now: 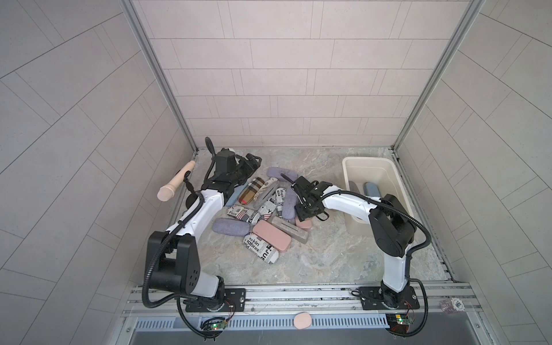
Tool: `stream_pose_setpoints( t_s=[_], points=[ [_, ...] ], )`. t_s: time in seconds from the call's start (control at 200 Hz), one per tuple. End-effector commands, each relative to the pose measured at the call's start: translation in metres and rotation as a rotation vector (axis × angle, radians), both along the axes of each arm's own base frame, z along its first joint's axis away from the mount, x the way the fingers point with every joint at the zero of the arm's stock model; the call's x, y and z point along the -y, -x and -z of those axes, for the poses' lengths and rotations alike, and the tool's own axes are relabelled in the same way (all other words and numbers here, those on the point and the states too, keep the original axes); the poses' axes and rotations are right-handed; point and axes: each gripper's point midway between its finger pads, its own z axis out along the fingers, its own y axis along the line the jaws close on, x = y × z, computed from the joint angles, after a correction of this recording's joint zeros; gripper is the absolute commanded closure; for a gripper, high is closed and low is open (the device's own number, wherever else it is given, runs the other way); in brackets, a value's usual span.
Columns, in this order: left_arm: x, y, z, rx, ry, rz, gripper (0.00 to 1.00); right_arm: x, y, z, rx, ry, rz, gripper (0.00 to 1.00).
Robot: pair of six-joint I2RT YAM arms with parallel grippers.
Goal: Put the glasses cases into the storage boxes
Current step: Pick up the glasses case at the center of the board, then place the glasses case in the storage box.
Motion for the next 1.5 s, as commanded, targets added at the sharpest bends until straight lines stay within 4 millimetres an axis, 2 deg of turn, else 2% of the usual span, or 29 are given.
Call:
stream_pose_setpoints(
  t_s=[0.0,0.18,0.735,0.951,1.236,1.346,1.421,1.496],
  points=[
    [0.002,-0.004,-0.010,0.030,0.009,0.003,0.13,0.003,-0.007,-0.013,0.060,0.006,0.018,0.39],
    [0.005,-0.005,-0.013,0.040,0.017,0.021,0.13,0.017,-0.009,-0.039,0.131,0.014,0.045,0.43],
    [0.024,-0.003,-0.020,0.062,0.034,0.096,0.14,0.044,-0.018,-0.083,0.204,0.035,0.090,0.44],
    [0.029,-0.002,-0.022,0.067,0.041,0.111,0.14,0.055,-0.019,-0.114,0.251,0.027,0.092,0.44],
    [0.045,0.001,-0.027,0.087,0.043,0.158,0.14,0.075,-0.022,-0.140,0.280,0.020,0.107,0.44],
    [0.060,0.007,-0.028,0.091,0.043,0.199,0.14,0.094,-0.022,-0.168,0.325,0.037,0.131,0.44],
    [0.077,0.013,-0.030,0.101,0.039,0.248,0.14,0.116,-0.020,-0.191,0.369,0.068,0.171,0.45],
    [0.095,0.021,-0.034,0.115,0.031,0.299,0.14,0.147,-0.017,-0.208,0.411,0.091,0.222,0.45]
  ],
)
